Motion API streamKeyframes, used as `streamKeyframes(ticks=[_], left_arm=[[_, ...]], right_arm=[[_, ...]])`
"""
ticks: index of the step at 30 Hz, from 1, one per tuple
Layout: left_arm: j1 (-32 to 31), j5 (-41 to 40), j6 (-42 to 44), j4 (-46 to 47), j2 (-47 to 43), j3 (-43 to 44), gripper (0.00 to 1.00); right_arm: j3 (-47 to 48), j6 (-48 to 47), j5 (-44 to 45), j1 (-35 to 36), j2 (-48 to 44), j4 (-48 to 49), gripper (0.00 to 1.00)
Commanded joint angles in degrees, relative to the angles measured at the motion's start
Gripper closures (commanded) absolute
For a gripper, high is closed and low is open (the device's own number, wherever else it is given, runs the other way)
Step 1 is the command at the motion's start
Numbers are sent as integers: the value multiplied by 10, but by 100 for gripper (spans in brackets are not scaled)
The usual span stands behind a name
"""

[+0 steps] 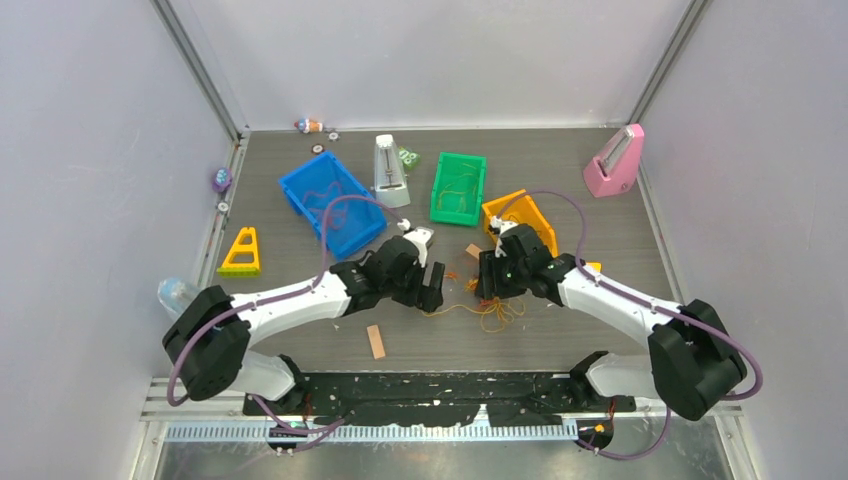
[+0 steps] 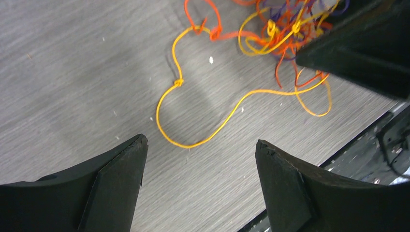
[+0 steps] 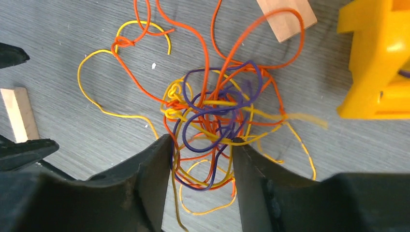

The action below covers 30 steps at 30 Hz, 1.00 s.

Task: Untangle the cables

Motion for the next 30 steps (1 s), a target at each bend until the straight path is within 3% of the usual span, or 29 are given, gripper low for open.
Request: streamKeyframes(ticks=[1, 2, 3, 7, 11, 17, 21, 30], left_arm=[[-16, 31, 52, -49, 15, 29, 18], [-31, 34, 67, -46, 23, 36, 18], [-41, 40, 85, -46, 33, 45, 18], [-68, 16, 142, -81, 94, 105, 20], [-72, 19, 178, -91, 139, 150, 27], [-72, 21, 209, -67, 191, 178, 30], [-72, 72, 254, -74, 226, 206, 34], [-72, 126, 274, 88, 132, 79, 30]], right_arm=[[-3, 19, 0, 5, 14, 63, 58], [-5, 21, -3, 5, 14, 68, 73], [-8, 24, -11, 5, 13, 77, 82], [-6, 30, -27, 5, 12, 84, 88], [1, 29, -35, 5, 9, 76, 93], [21, 28, -46, 5, -16, 47, 95], [38, 34, -58, 3, -48, 15, 95], [72, 73, -141, -14, -98, 3, 95]])
